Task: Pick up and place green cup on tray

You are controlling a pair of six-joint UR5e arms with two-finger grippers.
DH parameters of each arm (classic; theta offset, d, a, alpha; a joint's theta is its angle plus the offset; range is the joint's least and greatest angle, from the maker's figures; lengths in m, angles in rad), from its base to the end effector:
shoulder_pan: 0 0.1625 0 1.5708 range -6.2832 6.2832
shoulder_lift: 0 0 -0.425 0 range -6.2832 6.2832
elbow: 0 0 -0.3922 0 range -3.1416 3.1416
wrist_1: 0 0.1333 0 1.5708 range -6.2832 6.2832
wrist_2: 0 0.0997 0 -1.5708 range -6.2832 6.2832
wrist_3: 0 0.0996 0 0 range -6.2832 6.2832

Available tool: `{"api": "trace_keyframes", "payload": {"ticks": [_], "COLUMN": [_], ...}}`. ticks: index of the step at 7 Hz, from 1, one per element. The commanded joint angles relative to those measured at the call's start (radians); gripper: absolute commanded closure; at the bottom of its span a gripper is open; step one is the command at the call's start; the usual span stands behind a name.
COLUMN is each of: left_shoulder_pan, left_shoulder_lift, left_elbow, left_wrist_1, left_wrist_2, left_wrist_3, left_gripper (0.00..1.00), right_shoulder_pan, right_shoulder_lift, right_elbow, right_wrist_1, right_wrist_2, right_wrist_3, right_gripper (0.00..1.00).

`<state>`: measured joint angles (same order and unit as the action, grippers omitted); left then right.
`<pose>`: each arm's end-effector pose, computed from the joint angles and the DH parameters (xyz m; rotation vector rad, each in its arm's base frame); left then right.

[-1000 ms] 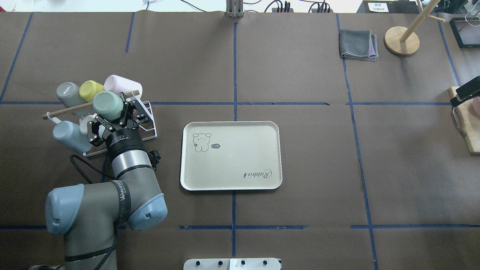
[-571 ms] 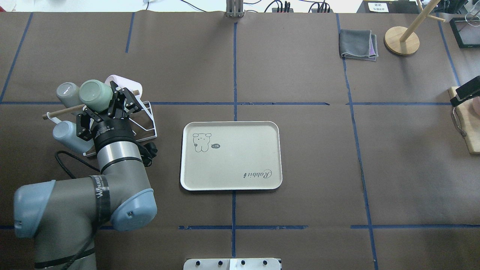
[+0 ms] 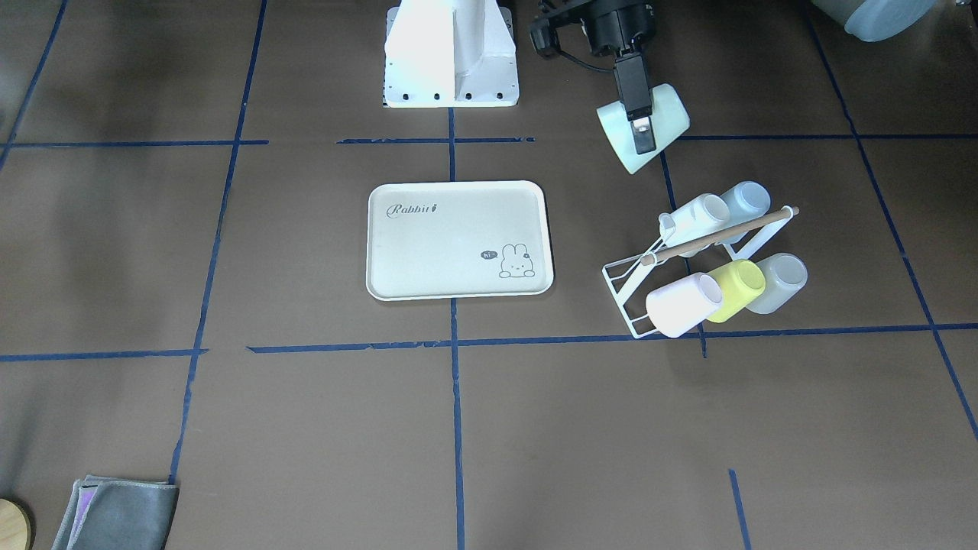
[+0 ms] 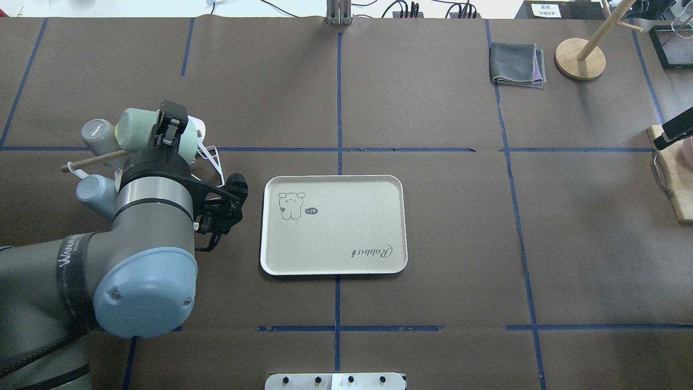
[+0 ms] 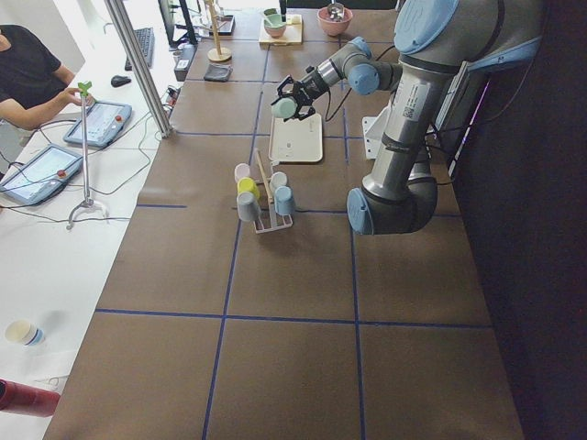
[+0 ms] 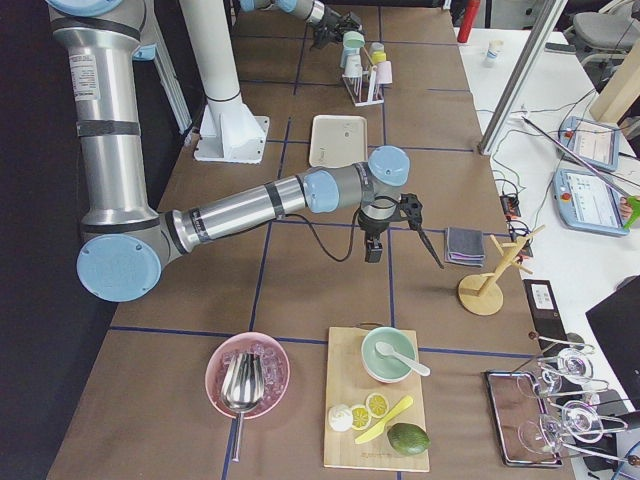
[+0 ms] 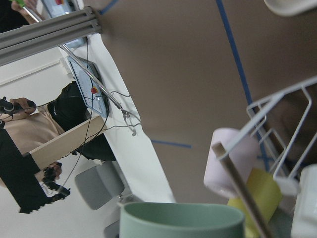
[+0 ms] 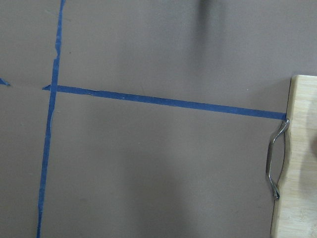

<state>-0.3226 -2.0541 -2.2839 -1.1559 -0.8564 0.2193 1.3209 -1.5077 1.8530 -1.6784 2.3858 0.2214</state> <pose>0.3778 -0.3356 0.1570 1.0334 -0.2329 1.0586 -0.0669 -0.5081 0.4968 0.0288 -0.8413 -0.1237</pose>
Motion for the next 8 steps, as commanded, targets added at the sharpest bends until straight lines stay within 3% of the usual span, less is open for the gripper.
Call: {"api": "trace_keyframes", "payload": {"ticks": [1,2,4,6,8], "left_shoulder_pan": [0.000,0.002,0.001,0.016,0.027], "left_shoulder_lift": [0.003,0.002,0.005,0.011,-0.011], "left_elbow": [0.035,0.126,0.335,0.494,0.657], "left_wrist_1": [-0.263,-0.473,-0.922,-1.240,-1.474], "left_wrist_2": [-0.108,-0.152,-0.156,-0.158,-0.158], "left_wrist_3": [-0.305,-0.404,-0.432,-0.647,-0.673], "left_gripper": [0.63,0.63,0.65,0.66,0.66], "right_shoulder_pan": [0.003,0.004,0.006,0.006,0.006], "right_shoulder_lift": [0.000,0.001,0.000,0.000,0.000], "right_elbow": [0.002,0.002,0.002,0.002,0.000], "right_wrist_1": [0.000,0.000,0.000,0.000,-0.001], "right_wrist_2": [0.000,0.000,0.000,0.000,0.000], "right_wrist_3": [-0.001,-0.002,-0.004,-0.002,-0.001], "right_gripper": [0.00,0.00,0.00,0.00,0.00]}}
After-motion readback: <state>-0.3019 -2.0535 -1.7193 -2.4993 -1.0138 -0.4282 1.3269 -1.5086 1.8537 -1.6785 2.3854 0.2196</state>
